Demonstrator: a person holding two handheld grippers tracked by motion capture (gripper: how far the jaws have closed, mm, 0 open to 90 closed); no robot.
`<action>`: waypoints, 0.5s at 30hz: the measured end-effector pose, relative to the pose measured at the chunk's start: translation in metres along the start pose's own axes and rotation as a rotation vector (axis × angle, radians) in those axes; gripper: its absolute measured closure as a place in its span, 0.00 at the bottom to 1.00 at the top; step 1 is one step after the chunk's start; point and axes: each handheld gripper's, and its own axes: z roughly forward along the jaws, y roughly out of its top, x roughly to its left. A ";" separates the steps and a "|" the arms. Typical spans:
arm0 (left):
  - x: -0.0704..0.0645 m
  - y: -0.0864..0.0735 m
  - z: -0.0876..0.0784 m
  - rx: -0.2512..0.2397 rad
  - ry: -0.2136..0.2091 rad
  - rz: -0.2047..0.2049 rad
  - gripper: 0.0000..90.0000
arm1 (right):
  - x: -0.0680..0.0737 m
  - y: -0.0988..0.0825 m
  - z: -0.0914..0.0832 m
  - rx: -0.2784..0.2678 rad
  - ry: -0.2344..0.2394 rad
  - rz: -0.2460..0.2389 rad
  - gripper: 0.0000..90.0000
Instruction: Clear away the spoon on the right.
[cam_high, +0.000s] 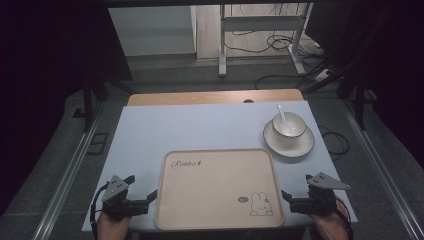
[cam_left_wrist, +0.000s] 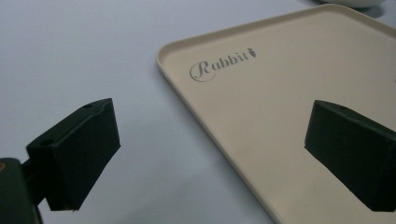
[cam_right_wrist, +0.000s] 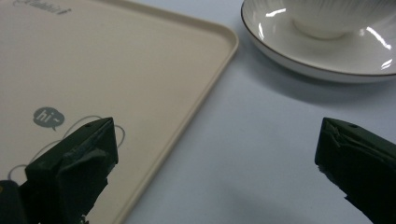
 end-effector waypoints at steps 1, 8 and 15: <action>0.000 0.000 0.001 -0.002 -0.001 0.004 0.03 | -0.001 0.000 0.000 -0.004 0.020 0.005 0.00; 0.001 -0.001 0.003 -0.004 -0.015 0.008 0.02 | -0.002 0.000 0.001 0.000 0.018 -0.028 0.00; 0.001 0.000 0.002 0.004 -0.023 -0.005 0.02 | -0.003 0.000 0.002 0.006 0.036 -0.023 0.00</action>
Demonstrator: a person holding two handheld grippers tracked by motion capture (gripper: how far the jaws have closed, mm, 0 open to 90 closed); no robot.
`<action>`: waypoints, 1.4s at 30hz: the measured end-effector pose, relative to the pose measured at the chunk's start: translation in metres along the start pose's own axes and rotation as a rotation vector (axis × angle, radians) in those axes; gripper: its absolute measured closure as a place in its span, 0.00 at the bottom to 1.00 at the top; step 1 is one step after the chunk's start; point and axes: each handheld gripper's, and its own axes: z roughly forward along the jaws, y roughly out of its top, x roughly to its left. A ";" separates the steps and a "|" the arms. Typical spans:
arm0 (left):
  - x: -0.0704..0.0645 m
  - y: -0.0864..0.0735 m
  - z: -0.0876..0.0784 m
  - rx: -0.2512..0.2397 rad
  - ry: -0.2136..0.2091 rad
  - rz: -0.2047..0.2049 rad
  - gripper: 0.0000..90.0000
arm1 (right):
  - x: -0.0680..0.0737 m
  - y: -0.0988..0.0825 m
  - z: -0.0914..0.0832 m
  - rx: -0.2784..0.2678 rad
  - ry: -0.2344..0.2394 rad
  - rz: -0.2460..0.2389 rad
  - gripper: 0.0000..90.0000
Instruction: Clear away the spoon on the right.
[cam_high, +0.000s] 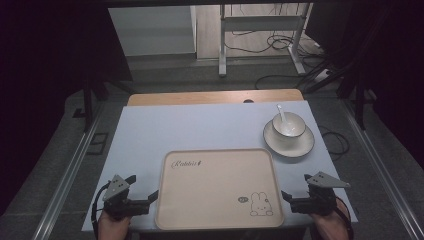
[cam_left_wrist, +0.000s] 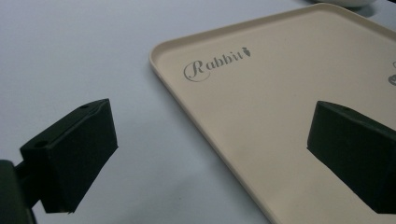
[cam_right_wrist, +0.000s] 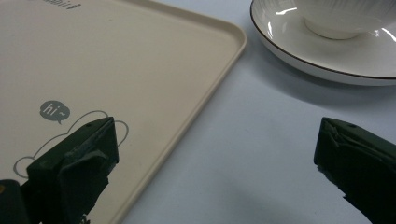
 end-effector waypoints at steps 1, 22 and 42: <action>0.000 0.000 0.000 0.005 0.000 -0.002 0.02 | 0.000 0.000 0.000 0.001 0.002 -0.004 0.00; 0.000 0.001 -0.004 -0.018 0.014 -0.016 0.02 | -0.003 0.011 0.000 0.007 0.010 -0.020 0.00; 0.000 0.002 -0.005 -0.025 0.013 -0.018 0.02 | -0.015 0.034 0.006 0.006 0.044 0.016 0.01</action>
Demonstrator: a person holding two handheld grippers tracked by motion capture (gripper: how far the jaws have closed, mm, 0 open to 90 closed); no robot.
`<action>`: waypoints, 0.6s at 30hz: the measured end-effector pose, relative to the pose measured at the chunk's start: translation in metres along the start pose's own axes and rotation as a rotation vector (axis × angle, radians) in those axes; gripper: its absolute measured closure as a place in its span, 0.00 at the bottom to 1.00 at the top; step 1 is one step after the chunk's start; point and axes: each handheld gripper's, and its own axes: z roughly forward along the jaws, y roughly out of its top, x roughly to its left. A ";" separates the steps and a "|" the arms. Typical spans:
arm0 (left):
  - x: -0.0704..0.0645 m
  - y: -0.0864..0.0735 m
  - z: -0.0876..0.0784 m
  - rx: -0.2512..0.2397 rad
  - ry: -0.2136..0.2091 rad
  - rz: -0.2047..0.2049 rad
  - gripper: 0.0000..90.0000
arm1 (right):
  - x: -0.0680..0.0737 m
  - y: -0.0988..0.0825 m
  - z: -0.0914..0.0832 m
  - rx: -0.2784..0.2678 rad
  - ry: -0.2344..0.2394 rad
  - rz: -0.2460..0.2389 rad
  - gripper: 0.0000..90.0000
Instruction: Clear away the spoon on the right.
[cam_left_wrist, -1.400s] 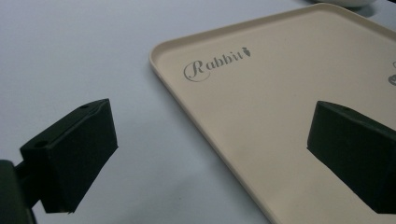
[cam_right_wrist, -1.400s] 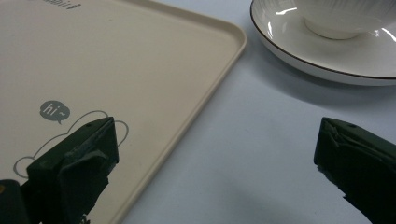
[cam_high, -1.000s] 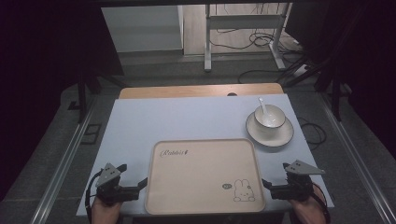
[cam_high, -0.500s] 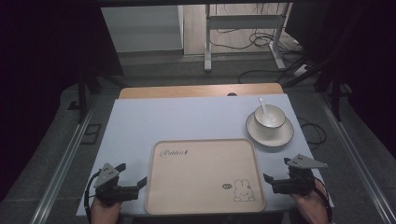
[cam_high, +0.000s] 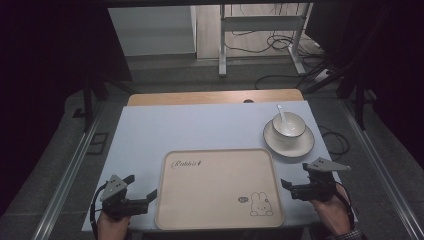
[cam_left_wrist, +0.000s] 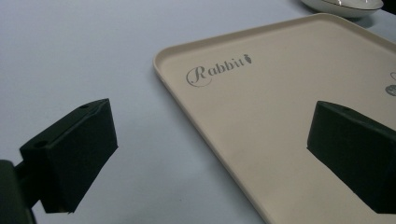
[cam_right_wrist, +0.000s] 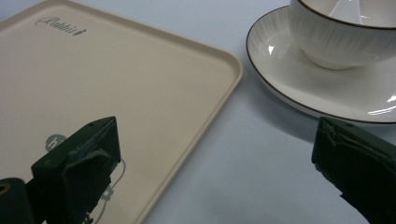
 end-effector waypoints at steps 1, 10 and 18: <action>0.000 0.000 0.000 0.001 0.001 0.001 0.02 | -0.001 0.002 0.001 0.002 -0.001 0.000 0.01; 0.000 0.000 0.000 0.002 0.010 0.009 0.02 | -0.011 0.013 0.005 0.009 -0.023 -0.001 0.01; 0.000 0.000 0.000 0.000 0.015 0.012 0.02 | -0.022 0.027 0.012 0.005 -0.037 0.007 0.01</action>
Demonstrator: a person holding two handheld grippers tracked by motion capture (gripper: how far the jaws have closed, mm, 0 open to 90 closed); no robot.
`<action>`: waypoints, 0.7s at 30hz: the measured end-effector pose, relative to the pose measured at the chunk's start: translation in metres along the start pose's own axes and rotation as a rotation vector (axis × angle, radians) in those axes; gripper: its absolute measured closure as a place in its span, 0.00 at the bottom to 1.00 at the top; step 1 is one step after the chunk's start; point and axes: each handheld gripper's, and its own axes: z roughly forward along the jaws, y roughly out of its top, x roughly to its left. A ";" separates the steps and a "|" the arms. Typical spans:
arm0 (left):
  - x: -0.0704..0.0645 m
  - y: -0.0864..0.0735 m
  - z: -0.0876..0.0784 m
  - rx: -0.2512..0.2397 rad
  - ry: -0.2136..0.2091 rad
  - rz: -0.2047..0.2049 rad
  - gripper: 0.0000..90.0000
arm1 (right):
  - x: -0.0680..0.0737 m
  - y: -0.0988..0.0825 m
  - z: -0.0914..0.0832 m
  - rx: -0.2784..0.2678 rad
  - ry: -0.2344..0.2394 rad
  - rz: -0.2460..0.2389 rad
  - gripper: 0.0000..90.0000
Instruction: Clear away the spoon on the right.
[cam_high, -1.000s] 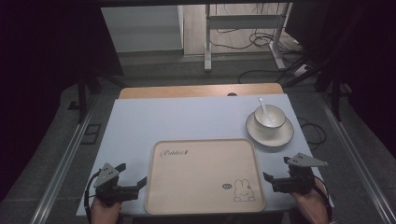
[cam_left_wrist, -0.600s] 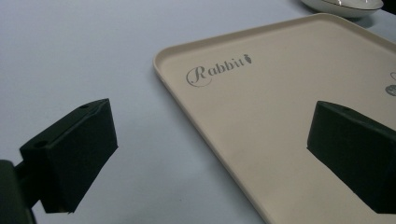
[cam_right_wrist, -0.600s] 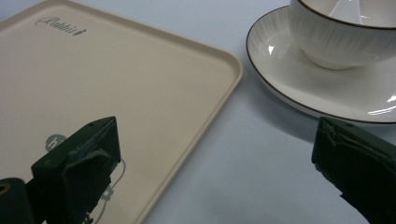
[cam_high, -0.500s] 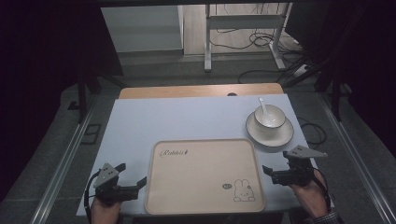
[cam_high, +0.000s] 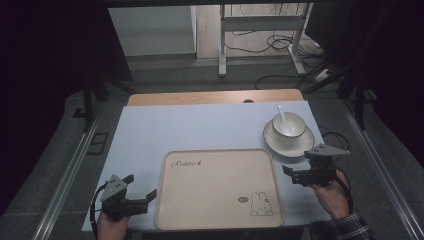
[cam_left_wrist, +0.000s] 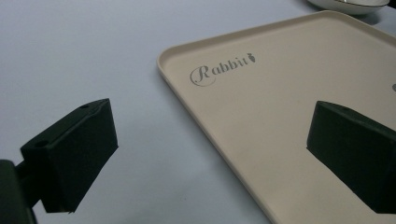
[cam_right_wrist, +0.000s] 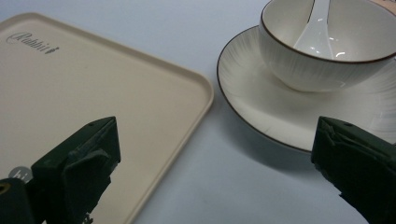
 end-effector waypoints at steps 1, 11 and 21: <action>0.000 0.000 0.000 0.000 0.000 0.000 0.02 | 0.000 0.000 0.000 0.000 0.000 0.000 0.01; 0.000 0.000 0.000 0.001 0.002 -0.002 0.02 | -0.010 0.018 0.011 0.011 -0.017 -0.005 0.02; 0.000 0.000 0.000 0.001 0.002 -0.005 0.02 | -0.019 0.035 0.020 0.006 -0.030 0.007 0.03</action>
